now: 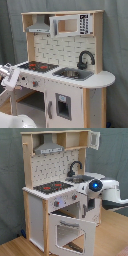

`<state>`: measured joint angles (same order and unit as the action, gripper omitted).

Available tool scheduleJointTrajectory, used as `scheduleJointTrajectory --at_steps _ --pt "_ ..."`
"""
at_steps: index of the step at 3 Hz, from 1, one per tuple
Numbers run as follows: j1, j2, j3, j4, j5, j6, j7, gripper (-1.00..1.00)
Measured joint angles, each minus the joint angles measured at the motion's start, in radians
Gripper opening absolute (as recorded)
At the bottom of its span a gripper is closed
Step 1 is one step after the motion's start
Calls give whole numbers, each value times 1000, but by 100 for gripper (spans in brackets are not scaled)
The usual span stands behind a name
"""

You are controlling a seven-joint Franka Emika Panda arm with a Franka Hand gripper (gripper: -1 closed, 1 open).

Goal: Play with the kitchen

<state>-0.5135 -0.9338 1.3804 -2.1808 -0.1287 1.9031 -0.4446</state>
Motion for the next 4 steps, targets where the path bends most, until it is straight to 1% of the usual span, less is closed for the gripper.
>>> scheduleJointTrajectory --at_steps 1,2,3,4 --pt "9 -66 -2 21 -62 -57 -1 100" --pt "23 -137 7 19 -142 -79 -13 100" --pt "23 -188 36 17 -227 -49 -15 100" --pt "20 -220 42 11 -269 40 -3 100"
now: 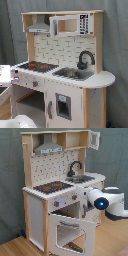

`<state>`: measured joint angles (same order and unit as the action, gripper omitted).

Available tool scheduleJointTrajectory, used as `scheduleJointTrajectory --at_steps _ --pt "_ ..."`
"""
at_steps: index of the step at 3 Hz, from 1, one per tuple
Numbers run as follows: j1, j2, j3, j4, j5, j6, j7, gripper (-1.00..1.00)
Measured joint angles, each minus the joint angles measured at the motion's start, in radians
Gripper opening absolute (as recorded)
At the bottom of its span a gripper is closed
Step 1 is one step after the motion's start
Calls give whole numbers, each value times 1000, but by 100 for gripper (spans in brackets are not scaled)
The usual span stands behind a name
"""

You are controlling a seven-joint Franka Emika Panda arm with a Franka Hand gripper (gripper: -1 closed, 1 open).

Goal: Play with the kitchen

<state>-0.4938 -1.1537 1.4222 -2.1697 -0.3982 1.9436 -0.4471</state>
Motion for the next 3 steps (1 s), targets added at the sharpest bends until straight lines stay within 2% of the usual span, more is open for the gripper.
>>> scheduleJointTrajectory --at_steps 1,3 --pt "-4 -26 4 -11 -30 96 32 100" --pt "4 -87 4 -65 -69 302 77 100"
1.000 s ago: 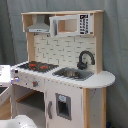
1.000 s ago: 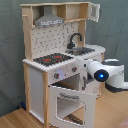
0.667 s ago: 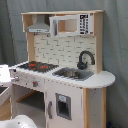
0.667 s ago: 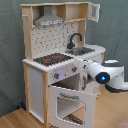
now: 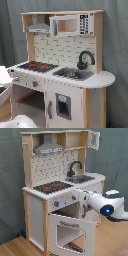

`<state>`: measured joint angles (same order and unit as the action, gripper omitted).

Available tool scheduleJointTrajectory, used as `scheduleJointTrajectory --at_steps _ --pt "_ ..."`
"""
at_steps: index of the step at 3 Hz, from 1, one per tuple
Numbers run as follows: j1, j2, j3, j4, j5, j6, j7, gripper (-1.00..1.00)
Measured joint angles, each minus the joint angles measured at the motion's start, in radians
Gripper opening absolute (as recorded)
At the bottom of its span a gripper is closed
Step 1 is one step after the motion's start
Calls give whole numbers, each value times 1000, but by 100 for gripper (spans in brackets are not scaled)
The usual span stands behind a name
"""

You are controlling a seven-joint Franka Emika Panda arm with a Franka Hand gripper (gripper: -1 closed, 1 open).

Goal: Play with the kitchen

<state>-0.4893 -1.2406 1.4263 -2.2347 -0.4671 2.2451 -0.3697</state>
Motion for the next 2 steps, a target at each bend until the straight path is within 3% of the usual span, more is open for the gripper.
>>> scheduleJointTrajectory --at_steps 2 --pt "32 -80 -15 -93 -13 169 12 100"
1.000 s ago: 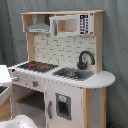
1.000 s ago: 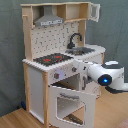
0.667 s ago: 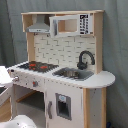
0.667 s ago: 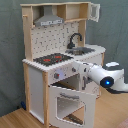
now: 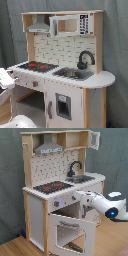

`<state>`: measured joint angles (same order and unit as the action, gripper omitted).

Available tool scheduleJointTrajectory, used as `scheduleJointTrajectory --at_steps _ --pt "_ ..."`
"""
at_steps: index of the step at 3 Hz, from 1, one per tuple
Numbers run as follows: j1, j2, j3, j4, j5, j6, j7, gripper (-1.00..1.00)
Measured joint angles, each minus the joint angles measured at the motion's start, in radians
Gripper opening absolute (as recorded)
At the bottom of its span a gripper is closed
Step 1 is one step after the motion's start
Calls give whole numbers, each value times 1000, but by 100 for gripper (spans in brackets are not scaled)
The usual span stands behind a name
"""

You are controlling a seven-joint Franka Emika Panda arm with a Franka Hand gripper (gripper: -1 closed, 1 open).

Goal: Play with the kitchen

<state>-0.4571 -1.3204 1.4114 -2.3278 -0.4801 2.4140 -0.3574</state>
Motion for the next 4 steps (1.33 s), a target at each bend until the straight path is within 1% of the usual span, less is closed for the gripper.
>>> scheduleJointTrajectory --at_steps 3,4 --pt "87 -126 -44 -219 0 238 11 100" --pt "96 -155 -47 -274 0 316 22 100"
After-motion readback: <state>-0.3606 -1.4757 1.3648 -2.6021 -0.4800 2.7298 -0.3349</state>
